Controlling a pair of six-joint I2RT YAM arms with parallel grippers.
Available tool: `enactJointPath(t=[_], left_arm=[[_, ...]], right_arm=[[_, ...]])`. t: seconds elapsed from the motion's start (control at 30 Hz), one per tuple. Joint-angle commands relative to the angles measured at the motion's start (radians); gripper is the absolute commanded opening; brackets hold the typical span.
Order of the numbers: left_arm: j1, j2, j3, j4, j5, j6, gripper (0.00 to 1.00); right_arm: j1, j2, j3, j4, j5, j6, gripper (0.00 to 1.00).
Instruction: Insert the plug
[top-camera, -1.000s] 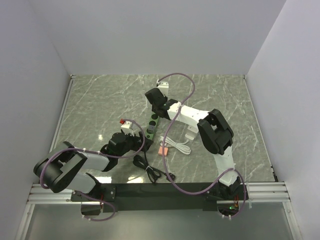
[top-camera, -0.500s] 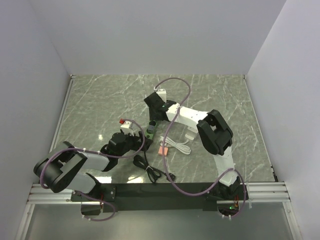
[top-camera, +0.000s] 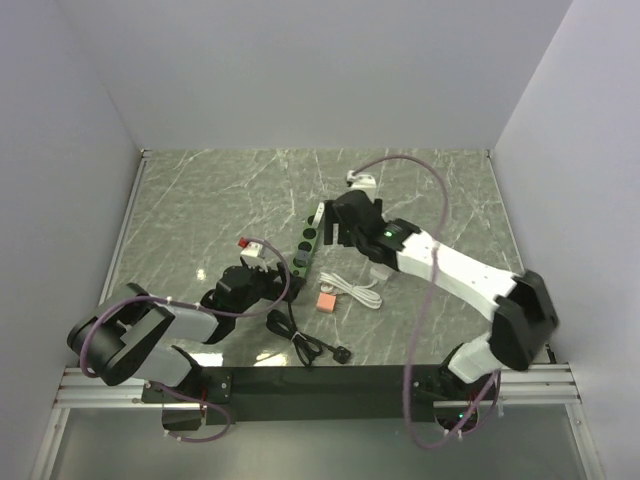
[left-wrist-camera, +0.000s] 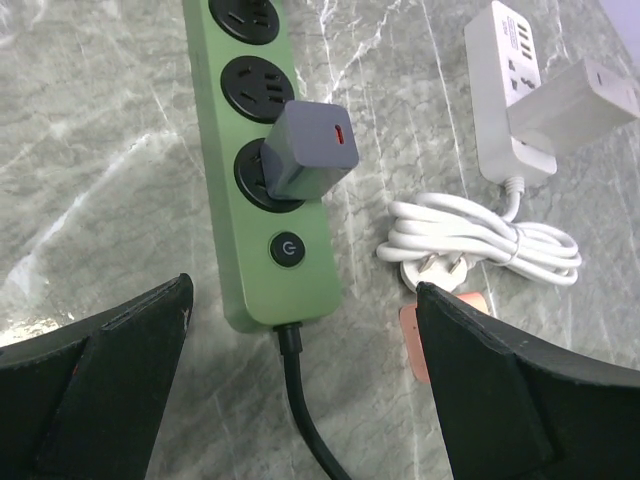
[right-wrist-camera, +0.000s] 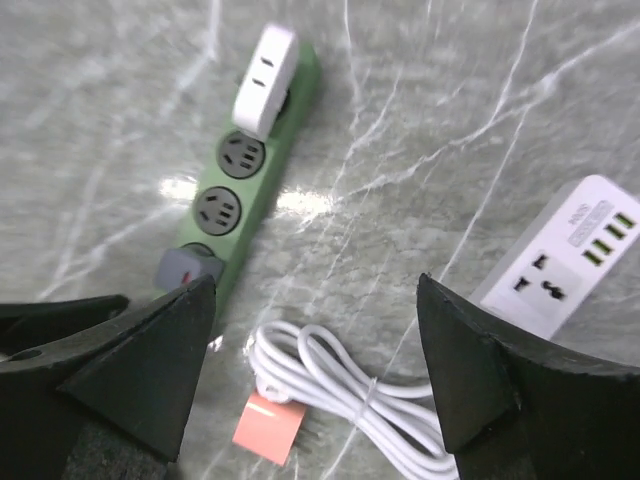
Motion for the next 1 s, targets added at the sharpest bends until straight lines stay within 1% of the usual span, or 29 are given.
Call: enactJointPath(t=[0.0, 0.1, 0.13, 0.17, 0.2, 0.23, 0.27, 0.3, 0.33, 0.37, 0.4, 0.43, 0.47, 0.5, 0.67, 0.83, 0.9, 0.97], left_arm=[[-0.026, -0.044, -0.023, 0.078, -0.038, 0.051, 0.99], [-0.106, -0.128, -0.027, 0.035, -0.17, 0.087, 1.0], [-0.158, -0.148, -0.027, 0.023, -0.202, 0.091, 0.99], [-0.184, -0.164, -0.029, 0.005, -0.231, 0.092, 0.99], [-0.21, -0.188, -0.029, -0.003, -0.289, 0.086, 0.98], [-0.271, -0.194, -0.027, -0.012, -0.318, 0.084, 0.98], [-0.305, -0.196, -0.02, -0.024, -0.361, 0.083, 0.98], [-0.339, -0.188, -0.008, -0.066, -0.442, 0.078, 0.98], [-0.373, -0.178, 0.008, -0.098, -0.49, 0.075, 0.98], [-0.434, -0.162, 0.052, -0.121, -0.527, 0.077, 0.98], [-0.457, -0.117, 0.084, -0.197, -0.6, 0.077, 0.98], [-0.5, -0.089, 0.119, -0.234, -0.631, 0.074, 0.97], [-0.519, -0.057, 0.185, -0.267, -0.661, 0.068, 0.97], [-0.537, 0.009, 0.209, -0.294, -0.688, 0.048, 0.97], [-0.597, 0.186, 0.339, -0.4, -0.763, -0.009, 0.98], [-0.625, 0.264, 0.433, -0.477, -0.807, -0.024, 0.98], [-0.631, 0.289, 0.45, -0.512, -0.825, -0.034, 0.98], [-0.635, 0.293, 0.453, -0.514, -0.827, -0.038, 0.97]], right_arm=[[0.006, -0.162, -0.082, 0.105, 0.0, -0.018, 0.88], [0.004, -0.257, -0.139, 0.119, 0.021, -0.018, 0.88], [0.004, -0.278, -0.151, 0.124, 0.027, -0.016, 0.88], [0.003, -0.299, -0.178, 0.128, 0.035, -0.015, 0.88], [0.003, -0.336, -0.194, 0.145, 0.032, -0.016, 0.88], [-0.002, -0.351, -0.208, 0.154, 0.027, -0.016, 0.88], [-0.002, -0.365, -0.229, 0.164, 0.024, -0.016, 0.89], [-0.003, -0.39, -0.24, 0.176, 0.017, -0.018, 0.88], [-0.005, -0.396, -0.246, 0.179, 0.013, -0.019, 0.89], [-0.005, -0.405, -0.26, 0.181, 0.013, -0.021, 0.89], [-0.006, -0.42, -0.268, 0.188, 0.01, -0.021, 0.88], [-0.006, -0.427, -0.277, 0.194, 0.007, -0.021, 0.88], [-0.006, -0.434, -0.294, 0.2, 0.0, -0.022, 0.89], [-0.008, -0.449, -0.301, 0.216, -0.006, -0.024, 0.89], [-0.016, -0.488, -0.349, 0.242, -0.042, -0.037, 0.89], [-0.031, -0.531, -0.384, 0.259, -0.077, -0.054, 0.89], [-0.042, -0.549, -0.395, 0.262, -0.085, -0.062, 0.88], [-0.054, -0.566, -0.412, 0.27, -0.097, -0.067, 0.89]])
